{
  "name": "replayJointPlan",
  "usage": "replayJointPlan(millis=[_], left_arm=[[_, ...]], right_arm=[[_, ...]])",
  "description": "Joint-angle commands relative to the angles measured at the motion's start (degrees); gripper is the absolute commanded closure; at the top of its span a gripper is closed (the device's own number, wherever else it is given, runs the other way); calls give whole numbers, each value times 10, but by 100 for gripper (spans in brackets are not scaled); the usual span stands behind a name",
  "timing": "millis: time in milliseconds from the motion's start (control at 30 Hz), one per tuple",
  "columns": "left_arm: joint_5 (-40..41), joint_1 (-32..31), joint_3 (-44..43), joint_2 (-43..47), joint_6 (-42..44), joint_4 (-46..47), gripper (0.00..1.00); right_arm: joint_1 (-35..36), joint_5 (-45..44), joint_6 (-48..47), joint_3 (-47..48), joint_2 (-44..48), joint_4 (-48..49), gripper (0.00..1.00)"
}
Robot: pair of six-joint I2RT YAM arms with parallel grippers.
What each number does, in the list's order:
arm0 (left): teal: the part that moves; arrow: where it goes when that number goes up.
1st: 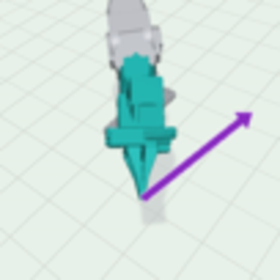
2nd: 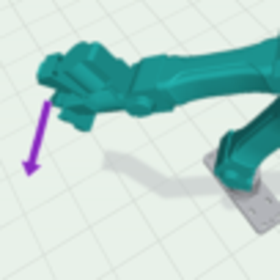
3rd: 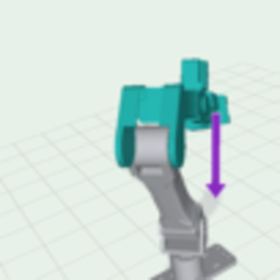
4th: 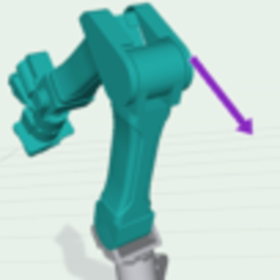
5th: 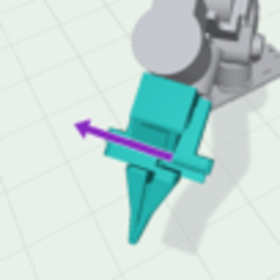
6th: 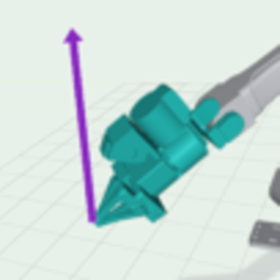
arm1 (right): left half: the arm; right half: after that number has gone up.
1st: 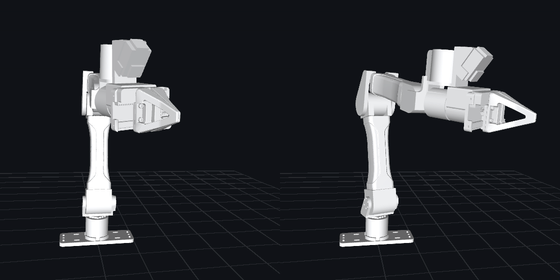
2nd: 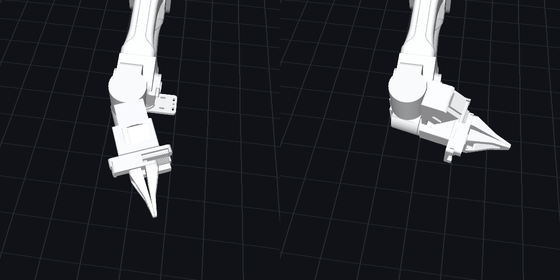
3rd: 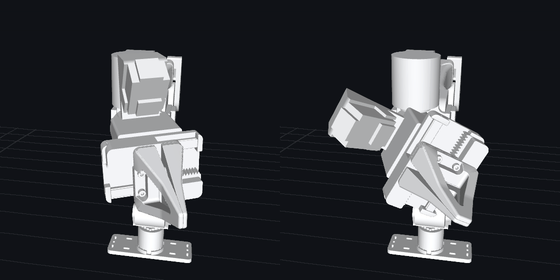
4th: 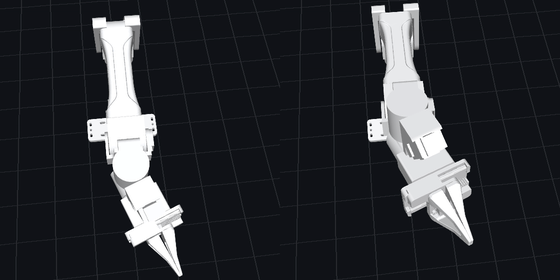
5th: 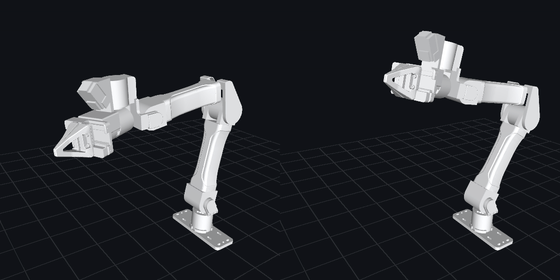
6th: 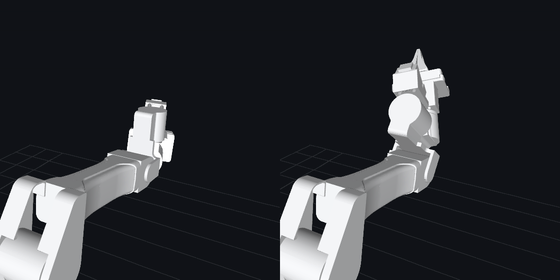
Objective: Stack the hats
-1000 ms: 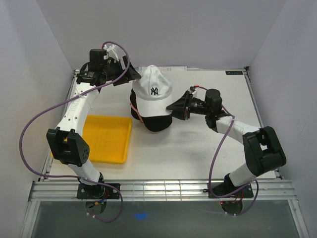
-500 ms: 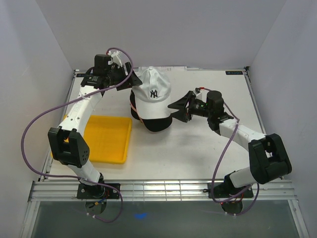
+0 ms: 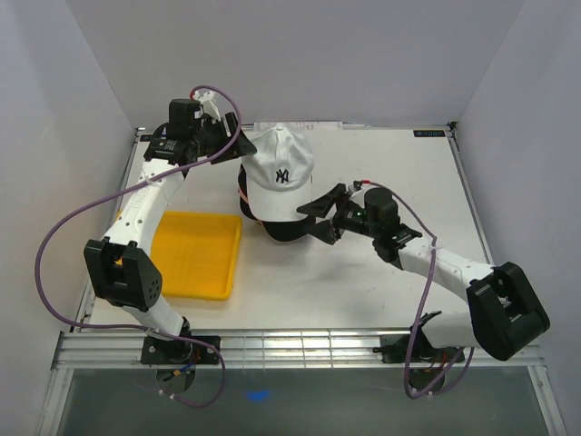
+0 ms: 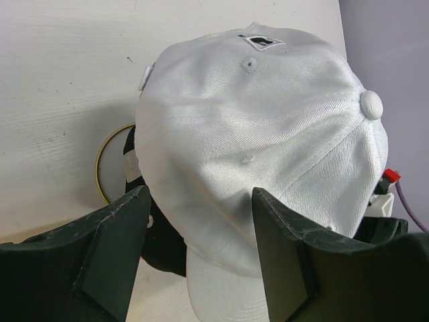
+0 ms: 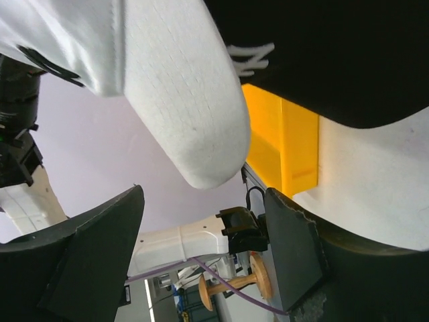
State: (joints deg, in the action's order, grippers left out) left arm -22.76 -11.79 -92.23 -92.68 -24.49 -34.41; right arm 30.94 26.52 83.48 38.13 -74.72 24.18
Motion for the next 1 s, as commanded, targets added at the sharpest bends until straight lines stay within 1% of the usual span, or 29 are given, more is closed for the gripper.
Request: replayJointPlan(millis=[0, 67, 100, 167, 200, 267, 300, 400, 600, 733, 800, 967], left_arm=[[8, -2, 3, 31, 12, -2, 28], [11, -2, 1, 34, 16, -6, 28], [11, -1, 1, 35, 18, -7, 28], [13, -1, -3, 35, 24, -14, 28], [13, -2, -4, 35, 28, -15, 28], [14, -2, -7, 33, 32, -22, 28], [14, -2, -6, 35, 33, -22, 28], [15, -2, 0, 37, 35, -23, 28], [11, -2, 2, 38, 38, -24, 28], [16, -1, 0, 43, 49, -34, 28], [18, -2, 5, 47, 49, -35, 28], [17, -2, 15, 57, 52, -35, 28]], right_arm=[[55, -101, 30, -13, 6, 41, 21], [85, -131, 53, -22, 2, 71, 20], [95, -165, 58, -28, 2, 83, 20], [123, -201, 74, -39, 4, 102, 18], [132, -235, 77, -42, 5, 111, 18], [153, -262, 86, -42, 1, 126, 17], [159, -300, 87, -42, -2, 135, 17], [183, -349, 93, -36, -18, 166, 17], [214, -417, 110, -16, -65, 217, 19], [225, -463, 118, -28, -84, 270, 22], [231, -487, 119, -34, -90, 284, 25], [243, -522, 124, -41, -101, 334, 28]])
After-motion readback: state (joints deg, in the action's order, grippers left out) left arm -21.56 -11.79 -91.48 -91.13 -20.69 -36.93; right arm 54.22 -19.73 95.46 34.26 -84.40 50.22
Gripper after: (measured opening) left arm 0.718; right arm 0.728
